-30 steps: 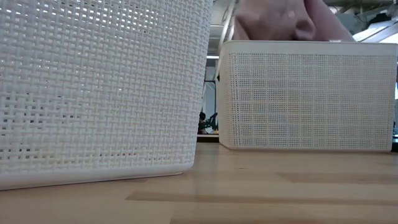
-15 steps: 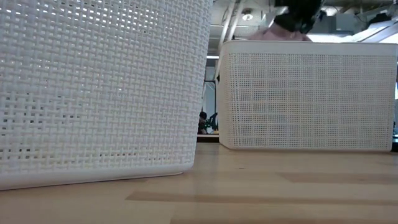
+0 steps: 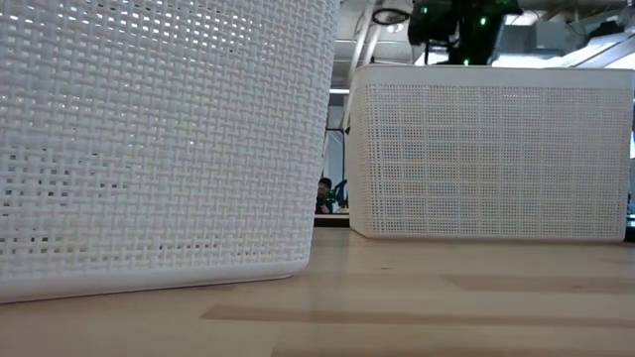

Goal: Sort clothes
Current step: Put the pink long sleeve polo into the top laundry bin

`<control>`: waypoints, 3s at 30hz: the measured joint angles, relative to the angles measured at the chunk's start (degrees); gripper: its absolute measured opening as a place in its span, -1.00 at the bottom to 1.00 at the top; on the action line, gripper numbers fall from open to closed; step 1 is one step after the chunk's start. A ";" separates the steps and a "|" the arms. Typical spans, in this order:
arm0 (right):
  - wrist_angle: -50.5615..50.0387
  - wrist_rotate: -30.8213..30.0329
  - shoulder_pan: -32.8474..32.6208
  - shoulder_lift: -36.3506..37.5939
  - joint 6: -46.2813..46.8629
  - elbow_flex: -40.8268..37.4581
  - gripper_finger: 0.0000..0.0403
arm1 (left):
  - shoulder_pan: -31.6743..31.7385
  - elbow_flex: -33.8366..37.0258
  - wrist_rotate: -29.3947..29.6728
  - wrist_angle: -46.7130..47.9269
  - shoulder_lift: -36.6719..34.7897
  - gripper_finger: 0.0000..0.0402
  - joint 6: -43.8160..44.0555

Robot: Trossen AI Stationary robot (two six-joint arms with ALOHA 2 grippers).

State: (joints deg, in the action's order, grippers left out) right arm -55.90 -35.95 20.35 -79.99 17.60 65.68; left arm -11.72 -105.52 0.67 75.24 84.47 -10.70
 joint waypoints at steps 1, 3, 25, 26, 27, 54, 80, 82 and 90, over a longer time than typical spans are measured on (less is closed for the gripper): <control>1.15 1.05 0.46 0.02 -0.59 -0.91 -0.96 | -0.39 -0.01 0.42 2.31 0.00 -0.41 1.46; 3.30 2.55 1.15 0.21 -0.97 -2.38 -0.96 | -1.07 0.00 3.05 6.11 0.00 -0.40 4.84; 5.62 3.64 1.68 0.11 -3.14 -4.84 -0.96 | 13.92 32.02 8.55 3.22 -15.89 0.39 15.55; 5.64 3.64 1.68 0.11 -3.16 -4.86 -0.96 | 15.37 33.71 5.97 1.74 -17.12 0.39 14.88; 5.66 3.64 1.68 0.11 -3.25 -4.86 -0.96 | 16.64 34.99 3.89 0.64 -18.01 0.39 14.39; 5.23 9.36 1.68 0.07 -3.97 -4.88 -0.61 | 22.24 28.38 -4.92 0.66 -16.71 -0.99 1.11; 23.11 19.47 8.91 0.44 -2.59 -20.33 -0.67 | 23.05 -20.91 12.20 8.28 -4.35 -1.00 -0.54; 24.76 20.26 9.77 0.50 -2.57 -22.10 -0.67 | 23.05 -25.58 14.49 8.28 -2.00 -1.00 -1.58; 26.39 22.32 10.96 0.52 -2.57 -23.35 -0.67 | 24.07 -28.32 21.12 1.85 -0.21 -1.00 -4.60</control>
State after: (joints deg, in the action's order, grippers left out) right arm -29.52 -13.63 31.31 -79.46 15.03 42.33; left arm 12.35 -133.83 21.79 77.08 84.26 -15.30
